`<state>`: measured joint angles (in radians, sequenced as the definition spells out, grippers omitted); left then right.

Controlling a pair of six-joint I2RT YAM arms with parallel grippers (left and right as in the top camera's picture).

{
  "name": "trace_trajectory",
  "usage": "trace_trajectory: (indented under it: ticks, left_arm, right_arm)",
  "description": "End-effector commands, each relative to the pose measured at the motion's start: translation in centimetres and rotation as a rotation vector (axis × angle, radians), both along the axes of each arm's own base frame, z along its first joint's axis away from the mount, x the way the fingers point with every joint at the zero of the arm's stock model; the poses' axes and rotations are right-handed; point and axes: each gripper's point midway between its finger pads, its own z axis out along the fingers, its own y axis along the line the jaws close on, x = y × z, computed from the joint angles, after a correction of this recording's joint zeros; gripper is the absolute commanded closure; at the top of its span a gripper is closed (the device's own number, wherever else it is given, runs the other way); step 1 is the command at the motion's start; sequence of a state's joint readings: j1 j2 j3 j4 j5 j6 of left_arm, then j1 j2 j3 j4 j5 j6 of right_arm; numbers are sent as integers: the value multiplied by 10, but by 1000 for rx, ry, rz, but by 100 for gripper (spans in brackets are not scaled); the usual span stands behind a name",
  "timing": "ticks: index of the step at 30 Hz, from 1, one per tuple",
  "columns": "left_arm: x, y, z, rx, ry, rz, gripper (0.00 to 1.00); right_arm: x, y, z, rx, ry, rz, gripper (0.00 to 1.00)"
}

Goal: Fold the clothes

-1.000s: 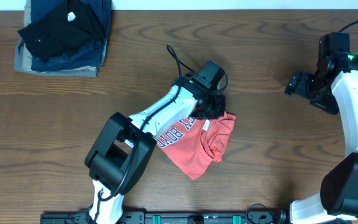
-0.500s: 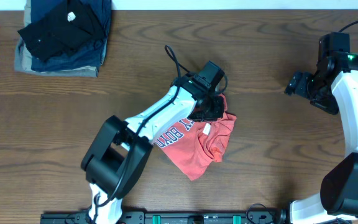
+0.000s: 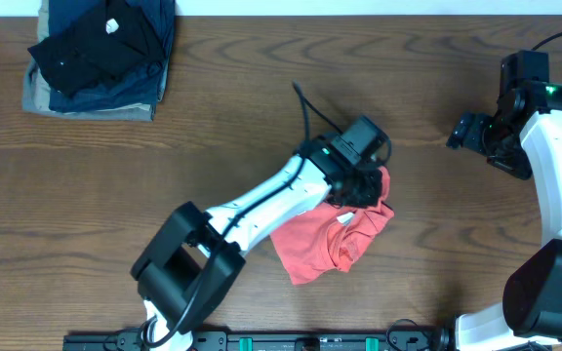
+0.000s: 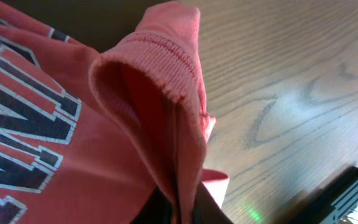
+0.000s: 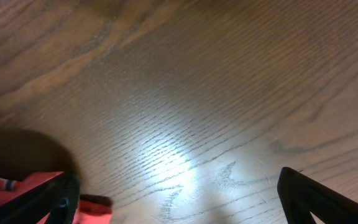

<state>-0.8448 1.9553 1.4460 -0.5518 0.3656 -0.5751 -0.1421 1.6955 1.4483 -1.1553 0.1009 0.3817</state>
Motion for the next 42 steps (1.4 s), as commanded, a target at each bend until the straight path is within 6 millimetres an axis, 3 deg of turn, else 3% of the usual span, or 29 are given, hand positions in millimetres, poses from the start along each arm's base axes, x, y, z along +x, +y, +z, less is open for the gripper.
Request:
trace_trajectory:
  ticks: [1,6,18,21,29,34,38,42]
  left_arm:
    - [-3,-3,-16,36,2,1,86]
    - [-21,-7,-20,59,22,-34,83]
    - [-100,-15,-30,168,93,-196,83]
    - [-113,-20,-29,164,96,-227,76]
    - [-127,-27,-25,127,141,-271,72]
    - [-134,-30,-15,85,159,-314,81]
    - [-121,-31,22,8,71,-357,81]
    - [-87,-12,64,-41,-39,-291,76]
  right_arm:
    - [2,-1,5,-3,-16,8,1]
    - [2,0,5,-3,-16,8,1]
    - [2,0,5,-3,-16,8,1]
    - [2,0,5,-3,-16,8,1]
    - [2,0,5,-3,-16,8,1]
    - [2,0,5,-3,-16,8,1]
    - [2,0,5,-3,-16,8,1]
    - [2,0,5,-4,-16,8,1]
